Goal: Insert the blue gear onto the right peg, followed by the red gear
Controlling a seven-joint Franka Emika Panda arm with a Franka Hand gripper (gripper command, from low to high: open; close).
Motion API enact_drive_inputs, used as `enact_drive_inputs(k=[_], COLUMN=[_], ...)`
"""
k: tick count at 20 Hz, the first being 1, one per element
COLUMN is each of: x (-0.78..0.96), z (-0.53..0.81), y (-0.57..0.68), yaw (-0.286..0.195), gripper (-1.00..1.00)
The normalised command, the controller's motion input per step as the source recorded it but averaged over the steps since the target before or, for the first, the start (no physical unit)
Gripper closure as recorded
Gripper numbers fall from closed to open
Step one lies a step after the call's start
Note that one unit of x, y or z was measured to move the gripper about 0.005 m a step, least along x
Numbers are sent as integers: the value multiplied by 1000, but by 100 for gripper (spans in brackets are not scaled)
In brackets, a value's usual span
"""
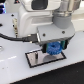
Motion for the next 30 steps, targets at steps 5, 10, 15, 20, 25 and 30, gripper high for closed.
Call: enact_drive_inputs(k=[5,10,15,20,25,30], x=[145,65,89,162,230,156], z=[53,-92,-141,-92,-194,-225], y=[-133,-96,-40,4,-8,-1], yaw=[0,0,0,0,0,0], gripper=[100,100,100,100,100,100])
